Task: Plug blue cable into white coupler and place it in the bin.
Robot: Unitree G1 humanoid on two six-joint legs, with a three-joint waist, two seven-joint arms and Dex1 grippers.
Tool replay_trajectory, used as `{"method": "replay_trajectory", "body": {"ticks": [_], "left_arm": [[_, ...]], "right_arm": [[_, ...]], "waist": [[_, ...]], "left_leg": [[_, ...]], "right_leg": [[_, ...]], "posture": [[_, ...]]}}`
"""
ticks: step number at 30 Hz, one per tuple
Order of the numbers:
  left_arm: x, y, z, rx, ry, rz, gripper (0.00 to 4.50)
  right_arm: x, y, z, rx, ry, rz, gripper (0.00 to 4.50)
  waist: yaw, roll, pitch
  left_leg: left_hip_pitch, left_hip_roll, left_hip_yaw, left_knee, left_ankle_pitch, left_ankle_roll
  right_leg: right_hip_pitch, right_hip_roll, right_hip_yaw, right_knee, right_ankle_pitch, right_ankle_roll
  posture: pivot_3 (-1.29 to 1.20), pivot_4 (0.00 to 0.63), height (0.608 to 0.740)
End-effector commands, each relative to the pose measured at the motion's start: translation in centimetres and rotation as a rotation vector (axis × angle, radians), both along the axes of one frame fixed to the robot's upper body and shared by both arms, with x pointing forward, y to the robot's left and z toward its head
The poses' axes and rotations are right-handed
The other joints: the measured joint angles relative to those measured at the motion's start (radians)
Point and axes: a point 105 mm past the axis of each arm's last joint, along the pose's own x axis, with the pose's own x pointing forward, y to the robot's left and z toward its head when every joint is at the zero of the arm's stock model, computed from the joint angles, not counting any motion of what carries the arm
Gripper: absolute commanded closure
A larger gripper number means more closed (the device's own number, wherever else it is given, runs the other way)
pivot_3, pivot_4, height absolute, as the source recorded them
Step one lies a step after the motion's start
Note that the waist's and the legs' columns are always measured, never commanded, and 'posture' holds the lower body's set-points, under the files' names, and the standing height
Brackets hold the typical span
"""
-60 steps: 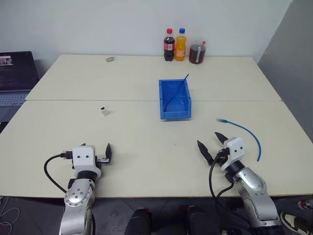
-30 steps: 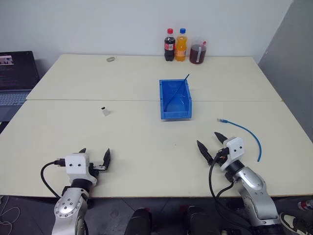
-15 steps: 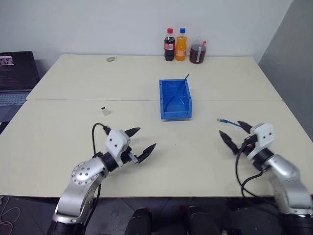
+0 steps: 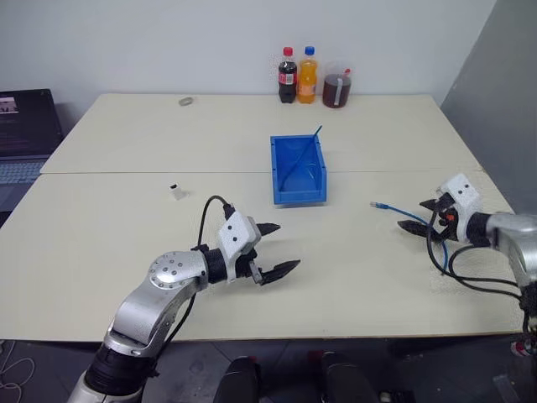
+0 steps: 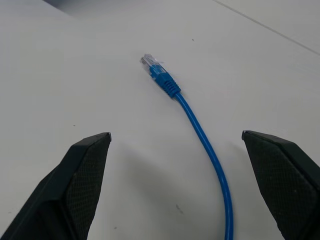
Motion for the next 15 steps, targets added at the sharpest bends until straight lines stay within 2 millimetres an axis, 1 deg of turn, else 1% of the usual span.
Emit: {"method": "replay_trajectory", "body": {"ticks": [1,3,7,10,14,15], "left_arm": [[-0.9,-1.0,1.4,-0.006,-0.031,-0.079,0.00],[-0.9,-1.1,1.6,-0.007,-0.029,-0.086,0.00],[-0.9,-1.2,1.7,-0.003,-0.031,-0.089,0.00],[-0.9,-1.2,1.6,0.001,-0.029,-0.090,0.00],[-1.0,-1.2,1.3,0.009,-0.025,-0.093,0.00],[-1.0,-1.2,1.3,0.010,-0.025,-0.093,0.00]], "right_arm": [[1.6,-0.1,0.8,-0.026,0.016,0.033,0.04],[2.2,0.0,0.4,-0.051,0.048,0.047,0.04],[2.5,0.4,-0.5,-0.100,0.116,0.088,0.04],[2.5,0.7,-1.1,-0.115,0.159,0.117,0.53],[2.2,0.8,-1.8,-0.125,0.213,0.126,1.58],[2.1,0.8,-1.9,-0.125,0.221,0.127,1.74]], "waist": [[-0.001,0.001,0.001],[0.000,0.001,0.001],[0.001,0.001,0.001],[0.002,0.001,0.001],[0.002,0.001,0.001],[0.002,0.001,0.001]], "left_leg": [[0.000,0.000,0.000,0.000,0.000,0.000],[-0.001,0.000,0.000,0.000,0.000,0.000],[-0.001,-0.001,0.000,0.000,0.000,0.000],[-0.001,-0.001,0.000,0.000,0.000,0.000],[-0.001,-0.001,0.000,0.000,0.000,0.000],[-0.001,-0.001,0.000,0.000,0.000,0.000]], "right_leg": [[0.000,0.000,0.000,0.000,0.001,-0.001],[0.000,0.000,0.000,0.000,0.001,-0.002],[0.000,-0.001,0.000,0.000,0.001,-0.002],[0.000,-0.002,0.000,0.000,0.001,-0.002],[0.000,-0.002,0.000,0.000,0.001,-0.002],[0.000,-0.002,0.000,0.000,0.001,-0.002]], "posture": [[0.00,0.150,0.740],[0.00,0.150,0.740],[0.00,0.150,0.740],[0.00,0.150,0.740],[0.00,0.150,0.740],[0.00,0.150,0.740]]}}
